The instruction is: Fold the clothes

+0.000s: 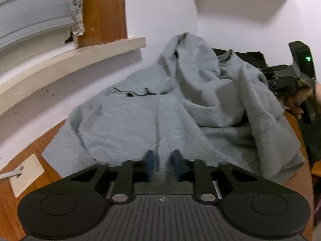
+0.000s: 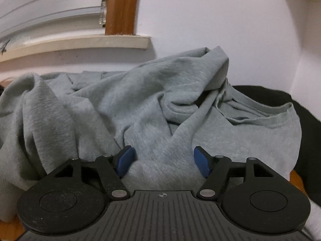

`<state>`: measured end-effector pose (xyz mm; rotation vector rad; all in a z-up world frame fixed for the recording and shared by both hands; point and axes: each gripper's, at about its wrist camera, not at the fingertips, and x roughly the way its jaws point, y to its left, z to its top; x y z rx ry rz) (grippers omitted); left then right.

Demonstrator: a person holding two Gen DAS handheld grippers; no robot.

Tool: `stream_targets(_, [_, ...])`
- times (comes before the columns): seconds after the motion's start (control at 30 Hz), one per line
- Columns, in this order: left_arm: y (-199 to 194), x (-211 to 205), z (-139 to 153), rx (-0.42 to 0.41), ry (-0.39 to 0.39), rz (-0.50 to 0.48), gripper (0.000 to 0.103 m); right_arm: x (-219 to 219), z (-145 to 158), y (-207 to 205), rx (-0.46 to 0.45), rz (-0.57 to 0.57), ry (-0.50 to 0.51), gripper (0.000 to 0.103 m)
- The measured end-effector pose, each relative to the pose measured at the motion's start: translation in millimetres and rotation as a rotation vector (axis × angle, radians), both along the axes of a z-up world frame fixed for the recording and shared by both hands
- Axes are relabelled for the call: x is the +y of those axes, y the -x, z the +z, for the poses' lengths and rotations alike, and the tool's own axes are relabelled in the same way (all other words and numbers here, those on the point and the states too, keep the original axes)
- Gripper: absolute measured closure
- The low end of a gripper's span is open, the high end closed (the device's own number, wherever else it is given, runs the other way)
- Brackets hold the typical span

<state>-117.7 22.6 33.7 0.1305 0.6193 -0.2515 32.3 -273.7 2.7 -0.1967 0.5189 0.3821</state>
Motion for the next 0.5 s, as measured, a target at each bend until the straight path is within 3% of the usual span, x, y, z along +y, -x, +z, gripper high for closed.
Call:
stream_targets(0.03, [1,1,1,-0.005,0.002,0.001,0.102,-1,-1,0,0.001,-0.003,-0.008,0.037])
stream_targets(0.23, [16,23,17,-0.072,0.051,0.019,0.102,-3,-2,0,-0.003,0.001,-0.022,0.037])
stream_targets(0.5, [35,80,54,-0.171,0.171,0.128,0.102,-6,-2,3,-0.012,-0.007,-0.037,0.037])
